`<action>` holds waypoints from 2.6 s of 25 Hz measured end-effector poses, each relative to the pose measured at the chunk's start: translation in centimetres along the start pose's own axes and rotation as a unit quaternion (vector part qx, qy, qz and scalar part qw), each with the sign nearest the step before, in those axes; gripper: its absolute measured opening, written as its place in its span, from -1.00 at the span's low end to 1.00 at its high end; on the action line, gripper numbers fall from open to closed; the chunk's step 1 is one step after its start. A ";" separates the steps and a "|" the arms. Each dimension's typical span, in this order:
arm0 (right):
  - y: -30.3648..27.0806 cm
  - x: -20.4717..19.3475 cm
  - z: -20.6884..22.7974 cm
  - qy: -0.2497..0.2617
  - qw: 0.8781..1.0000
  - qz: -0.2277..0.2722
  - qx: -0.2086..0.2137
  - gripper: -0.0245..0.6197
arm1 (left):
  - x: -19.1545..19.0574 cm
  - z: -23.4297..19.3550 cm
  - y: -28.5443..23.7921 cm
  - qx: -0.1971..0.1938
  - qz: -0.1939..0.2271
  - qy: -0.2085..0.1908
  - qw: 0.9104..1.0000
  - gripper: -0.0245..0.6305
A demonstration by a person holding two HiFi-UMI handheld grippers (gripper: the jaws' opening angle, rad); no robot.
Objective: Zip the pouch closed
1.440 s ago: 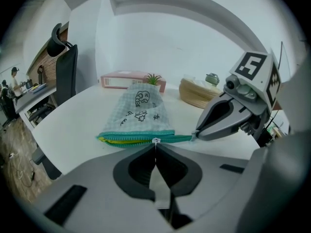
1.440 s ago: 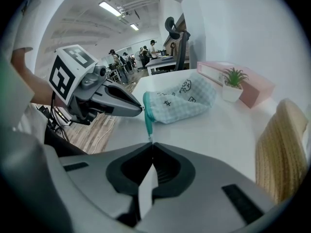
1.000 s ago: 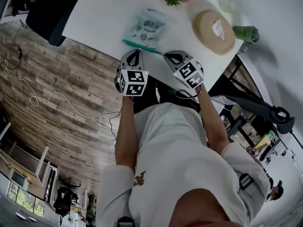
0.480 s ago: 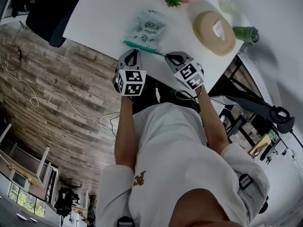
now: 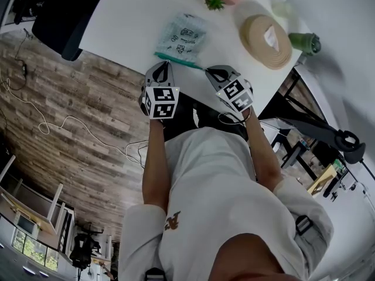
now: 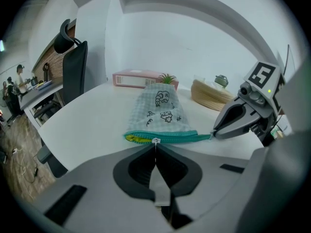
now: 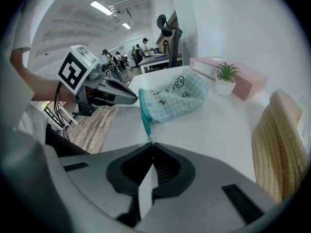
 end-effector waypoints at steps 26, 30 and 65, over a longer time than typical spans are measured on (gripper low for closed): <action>-0.2 -0.1 0.0 -0.028 0.999 0.010 -0.036 -0.91 | 0.0 -3.4 -0.8 -0.003 0.002 -0.015 1.000 -0.93; -0.5 -0.2 -0.2 -0.013 0.999 0.010 -0.047 -0.91 | -0.2 -3.3 -0.9 -0.001 0.006 -0.013 1.000 -0.93; 18.3 9.9 -8.3 0.155 0.886 0.380 -0.217 -0.01 | 11.5 -0.4 18.7 0.113 0.338 0.031 0.934 0.02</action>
Point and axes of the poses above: the fingertips, and each gripper's own axes: y backward along the fingers, z to its right, x out of its top, the point moved 10 cm from there along y, backward along the fingers, and after that the axes turned 14 degrees about x, right-handed, at the moved point
